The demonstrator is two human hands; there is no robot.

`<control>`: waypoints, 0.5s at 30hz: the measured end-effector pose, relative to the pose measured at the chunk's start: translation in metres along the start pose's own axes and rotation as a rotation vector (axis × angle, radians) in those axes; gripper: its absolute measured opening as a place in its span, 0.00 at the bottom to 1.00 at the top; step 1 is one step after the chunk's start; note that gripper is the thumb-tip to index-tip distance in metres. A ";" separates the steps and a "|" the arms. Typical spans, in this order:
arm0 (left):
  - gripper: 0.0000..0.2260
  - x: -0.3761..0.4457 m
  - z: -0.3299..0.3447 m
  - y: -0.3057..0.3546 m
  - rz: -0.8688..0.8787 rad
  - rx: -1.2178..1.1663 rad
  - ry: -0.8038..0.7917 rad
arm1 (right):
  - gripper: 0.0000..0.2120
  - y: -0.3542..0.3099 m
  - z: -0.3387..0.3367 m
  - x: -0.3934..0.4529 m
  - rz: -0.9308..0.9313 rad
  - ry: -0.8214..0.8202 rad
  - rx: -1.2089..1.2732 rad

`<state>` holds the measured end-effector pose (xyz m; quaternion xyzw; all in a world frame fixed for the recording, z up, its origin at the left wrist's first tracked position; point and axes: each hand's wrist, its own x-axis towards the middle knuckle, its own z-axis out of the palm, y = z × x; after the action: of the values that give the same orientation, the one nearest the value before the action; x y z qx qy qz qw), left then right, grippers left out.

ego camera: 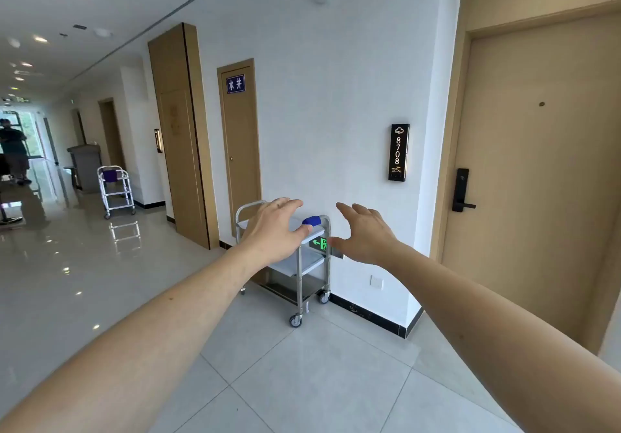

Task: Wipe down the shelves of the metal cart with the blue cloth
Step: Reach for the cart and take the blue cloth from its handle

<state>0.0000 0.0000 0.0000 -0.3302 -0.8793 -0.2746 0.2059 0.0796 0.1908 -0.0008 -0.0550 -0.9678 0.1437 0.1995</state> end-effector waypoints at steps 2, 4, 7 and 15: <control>0.27 0.010 0.003 -0.004 -0.005 0.014 -0.001 | 0.38 0.004 0.005 0.012 0.004 -0.004 -0.002; 0.27 0.021 0.009 -0.011 -0.024 0.024 -0.007 | 0.38 0.012 0.012 0.027 0.019 -0.025 0.004; 0.27 0.042 0.024 -0.022 -0.037 0.041 -0.002 | 0.38 0.026 0.028 0.056 0.015 -0.026 0.006; 0.27 0.130 0.082 -0.043 -0.068 0.061 -0.022 | 0.38 0.081 0.055 0.145 -0.011 -0.059 0.010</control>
<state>-0.1353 0.0847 -0.0071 -0.2965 -0.9002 -0.2511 0.1968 -0.0715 0.2772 -0.0197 -0.0445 -0.9728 0.1489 0.1720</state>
